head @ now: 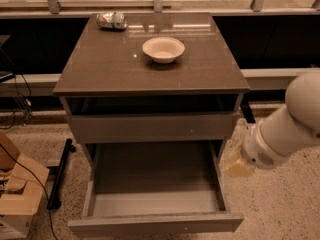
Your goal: Close middle drawer
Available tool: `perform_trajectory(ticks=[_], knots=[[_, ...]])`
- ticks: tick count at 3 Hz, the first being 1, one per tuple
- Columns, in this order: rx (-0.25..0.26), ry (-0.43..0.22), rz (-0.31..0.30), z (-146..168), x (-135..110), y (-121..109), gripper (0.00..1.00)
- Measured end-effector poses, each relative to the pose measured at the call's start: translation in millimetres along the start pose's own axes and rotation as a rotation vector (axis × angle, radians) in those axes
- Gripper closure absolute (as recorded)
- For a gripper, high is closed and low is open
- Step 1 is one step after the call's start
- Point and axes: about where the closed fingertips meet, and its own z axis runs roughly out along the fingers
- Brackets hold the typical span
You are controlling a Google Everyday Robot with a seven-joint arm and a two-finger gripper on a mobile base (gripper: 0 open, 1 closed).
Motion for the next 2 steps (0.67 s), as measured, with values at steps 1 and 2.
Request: perform_trajectory(ticks=[1, 2], knots=[[-0.079, -0.078, 0.114, 56, 28, 15, 1.00], [-0.211, -0.165, 0.190, 116, 50, 21, 1.00]])
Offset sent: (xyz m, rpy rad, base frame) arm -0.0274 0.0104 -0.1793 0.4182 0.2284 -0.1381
